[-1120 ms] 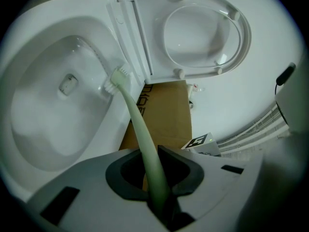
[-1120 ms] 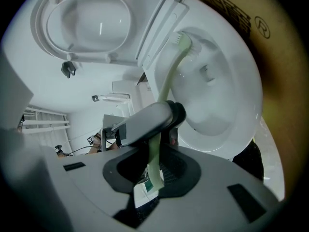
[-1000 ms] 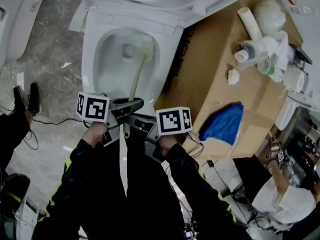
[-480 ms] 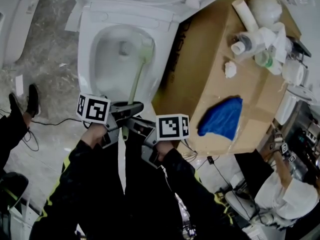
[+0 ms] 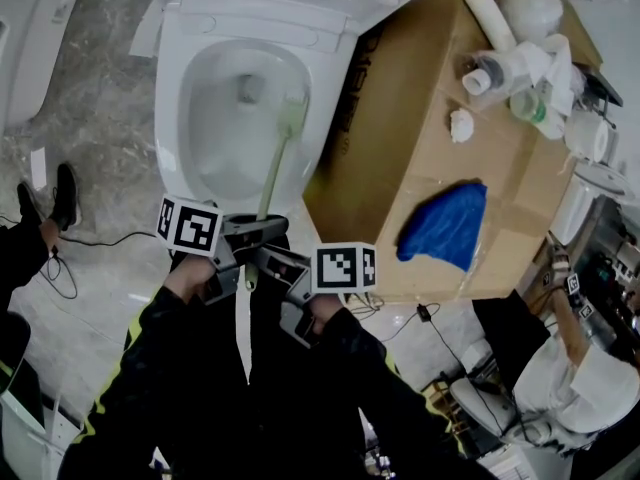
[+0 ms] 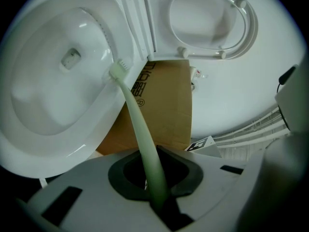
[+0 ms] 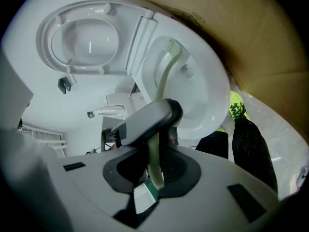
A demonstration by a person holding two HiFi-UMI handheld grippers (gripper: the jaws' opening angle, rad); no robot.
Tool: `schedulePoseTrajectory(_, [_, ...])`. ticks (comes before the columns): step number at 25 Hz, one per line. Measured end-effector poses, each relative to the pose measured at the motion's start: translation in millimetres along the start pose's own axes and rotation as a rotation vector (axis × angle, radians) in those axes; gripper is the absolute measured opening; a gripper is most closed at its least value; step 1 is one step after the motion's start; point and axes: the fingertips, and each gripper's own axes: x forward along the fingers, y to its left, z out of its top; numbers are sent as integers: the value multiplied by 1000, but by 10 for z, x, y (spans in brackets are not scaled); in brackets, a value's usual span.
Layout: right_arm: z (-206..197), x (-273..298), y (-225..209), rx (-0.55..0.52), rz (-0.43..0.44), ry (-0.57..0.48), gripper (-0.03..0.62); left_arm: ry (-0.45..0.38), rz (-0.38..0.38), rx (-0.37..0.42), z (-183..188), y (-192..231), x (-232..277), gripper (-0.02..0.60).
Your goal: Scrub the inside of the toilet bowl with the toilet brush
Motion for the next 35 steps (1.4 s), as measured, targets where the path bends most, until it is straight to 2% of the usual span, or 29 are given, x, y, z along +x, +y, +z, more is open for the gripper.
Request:
schedulePoseTrajectory(3, [-79,-3,-8,9,-17,5,66,12,8,-14,-84,7,-30,38])
schedulePoseTrajectory(7, [-199,16,-1,13,-52,21,66,9,-48,-36,-179,-63,-58,38])
schedulePoseTrajectory(13, [-423,68,-34,34,-89,40,66,35,-16,-71,-404,23,-183,38])
schedulePoseTrajectory(22, [-814,144,-106,77,-119,79,66,66,-60,-117,-773,25,-298,38])
schedulePoseTrajectory(28, [-1078,210,-179,71,-153,138,66,105,-45,-128,-1039,94,-342,27])
schedulePoseTrajectory(31, [-1213,263,-167,91,-127,159,66,124,-53,-133,-1165,101,-346,12])
schedulePoseTrajectory(35, [-1329,333,-169,110,-116,165,64,105,-65,-164,-1243,125,-370,11])
